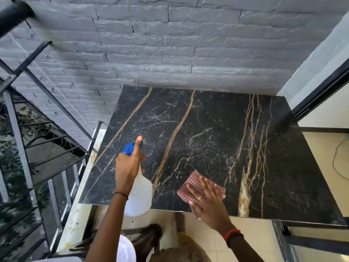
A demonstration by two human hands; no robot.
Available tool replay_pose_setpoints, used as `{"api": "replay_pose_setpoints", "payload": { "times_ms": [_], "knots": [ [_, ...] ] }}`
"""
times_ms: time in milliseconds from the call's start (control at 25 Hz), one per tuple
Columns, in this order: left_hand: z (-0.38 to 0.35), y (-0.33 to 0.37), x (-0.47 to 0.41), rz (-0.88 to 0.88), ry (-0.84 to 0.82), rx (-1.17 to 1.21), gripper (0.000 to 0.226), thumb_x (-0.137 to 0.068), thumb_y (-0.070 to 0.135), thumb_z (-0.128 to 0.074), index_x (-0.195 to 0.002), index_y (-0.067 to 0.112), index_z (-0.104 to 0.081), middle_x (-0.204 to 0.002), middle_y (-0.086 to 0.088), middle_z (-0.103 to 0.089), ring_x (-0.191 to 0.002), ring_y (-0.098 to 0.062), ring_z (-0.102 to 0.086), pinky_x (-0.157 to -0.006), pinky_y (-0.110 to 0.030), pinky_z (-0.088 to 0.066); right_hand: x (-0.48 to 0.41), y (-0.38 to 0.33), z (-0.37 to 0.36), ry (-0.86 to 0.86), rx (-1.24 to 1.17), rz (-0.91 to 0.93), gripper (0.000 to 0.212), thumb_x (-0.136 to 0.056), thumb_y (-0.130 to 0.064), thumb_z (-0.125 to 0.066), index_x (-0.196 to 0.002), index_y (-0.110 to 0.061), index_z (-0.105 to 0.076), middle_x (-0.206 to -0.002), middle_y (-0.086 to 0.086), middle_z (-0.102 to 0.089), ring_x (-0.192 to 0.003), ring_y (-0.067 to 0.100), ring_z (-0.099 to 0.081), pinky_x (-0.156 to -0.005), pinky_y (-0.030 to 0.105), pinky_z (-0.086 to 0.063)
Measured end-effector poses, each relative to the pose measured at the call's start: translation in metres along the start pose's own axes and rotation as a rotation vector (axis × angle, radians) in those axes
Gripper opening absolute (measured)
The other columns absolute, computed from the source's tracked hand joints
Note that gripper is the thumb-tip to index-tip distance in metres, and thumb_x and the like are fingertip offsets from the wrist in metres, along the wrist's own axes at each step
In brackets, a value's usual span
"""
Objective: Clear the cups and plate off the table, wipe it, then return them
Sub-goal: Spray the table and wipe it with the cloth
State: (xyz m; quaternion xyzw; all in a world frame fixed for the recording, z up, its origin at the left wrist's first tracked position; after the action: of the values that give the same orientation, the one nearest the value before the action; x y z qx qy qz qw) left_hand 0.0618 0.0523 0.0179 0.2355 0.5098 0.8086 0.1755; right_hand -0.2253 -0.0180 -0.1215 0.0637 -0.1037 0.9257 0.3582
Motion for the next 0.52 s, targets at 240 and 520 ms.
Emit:
{"api": "replay_pose_setpoints", "payload": {
  "times_ms": [240, 520],
  "knots": [
    [0.009, -0.008, -0.016, 0.062, 0.061, 0.002, 0.074, -0.077, 0.080, -0.047, -0.076, 0.008, -0.065, -0.072, -0.017, -0.069, -0.057, -0.035, -0.063, -0.068, -0.055, -0.057, -0.107, 0.007, 0.027, -0.045, -0.001, -0.085, 0.058, -0.098, -0.053, -0.026, -0.147, -0.045, 0.003, -0.159, 0.009, 0.015, -0.148, 0.030, 0.009, -0.119, 0.051, 0.003],
    [0.002, -0.011, -0.056, 0.086, 0.089, -0.045, 0.089, -0.072, 0.086, -0.040, -0.080, 0.001, -0.067, -0.055, -0.004, -0.060, -0.048, -0.010, -0.053, -0.054, -0.027, -0.044, -0.114, -0.094, 0.008, -0.053, -0.009, 0.234, 0.057, -0.095, -0.057, -0.026, -0.148, -0.047, -0.009, -0.159, 0.014, 0.008, -0.147, 0.032, 0.010, -0.117, 0.053, 0.007]
  ]
}}
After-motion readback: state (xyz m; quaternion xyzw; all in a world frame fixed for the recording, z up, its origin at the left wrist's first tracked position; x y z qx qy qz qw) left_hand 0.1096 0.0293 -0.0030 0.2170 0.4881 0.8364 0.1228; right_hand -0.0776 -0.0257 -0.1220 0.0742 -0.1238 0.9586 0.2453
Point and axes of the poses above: each hand's wrist, its own x-axis away from the middle knuckle, its own z-axis out of the back of the hand, y = z × x, the point moved 6 cm from there along -x, towards the middle knuckle
